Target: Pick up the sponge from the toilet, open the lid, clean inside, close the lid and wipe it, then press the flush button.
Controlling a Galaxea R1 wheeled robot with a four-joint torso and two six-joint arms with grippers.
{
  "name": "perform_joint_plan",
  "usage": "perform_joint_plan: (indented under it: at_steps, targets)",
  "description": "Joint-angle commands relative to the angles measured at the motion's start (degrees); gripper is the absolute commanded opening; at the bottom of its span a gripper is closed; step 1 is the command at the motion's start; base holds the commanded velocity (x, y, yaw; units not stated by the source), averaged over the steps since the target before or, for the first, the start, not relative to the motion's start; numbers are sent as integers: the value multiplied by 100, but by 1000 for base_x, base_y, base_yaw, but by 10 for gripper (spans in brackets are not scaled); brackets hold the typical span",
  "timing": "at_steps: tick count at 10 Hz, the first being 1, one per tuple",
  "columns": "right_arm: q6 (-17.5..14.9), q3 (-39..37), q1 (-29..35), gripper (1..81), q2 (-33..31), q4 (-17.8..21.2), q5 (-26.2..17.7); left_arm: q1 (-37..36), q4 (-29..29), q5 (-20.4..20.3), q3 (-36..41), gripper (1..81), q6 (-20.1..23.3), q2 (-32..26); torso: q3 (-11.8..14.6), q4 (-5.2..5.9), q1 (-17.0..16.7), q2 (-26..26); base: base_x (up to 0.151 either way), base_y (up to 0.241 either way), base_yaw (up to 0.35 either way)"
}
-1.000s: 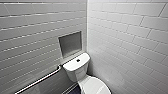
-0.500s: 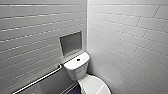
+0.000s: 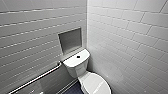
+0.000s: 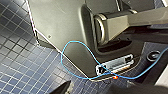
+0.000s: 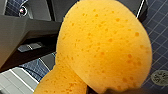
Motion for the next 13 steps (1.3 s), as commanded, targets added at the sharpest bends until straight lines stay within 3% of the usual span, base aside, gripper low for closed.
perform_joint_plan:
  at_steps: [1,6,7,8,11,13]
  targets:
    - [-8,18,-29,10,12,-74,-400,-40,-46,511,-29,811,18,-34,402,0,0,0,0,0,0]
    - [-61,10,-81,10,-14,-65,-426,13,-55,537,-20,811,1,-95,1289,0,-11,-15,0,0,0]
    - [-44,10,-55,10,-5,-56,-426,13,-55,555,-20,811,1,-95,951,0,-13,-15,0,0,0]
    - [9,10,-46,10,21,-3,-600,57,-64,537,-29,811,1,-78,1093,0,-18,-19,0,0,0]
    - [9,-61,-46,10,-58,5,-1121,57,-55,511,-29,811,10,-69,1163,0,-24,-26,0,0,0]
    - [-268,-62,42,10,-75,5,-1155,66,-55,511,-29,811,1,-42,1163,0,-26,-26,0,0,0]
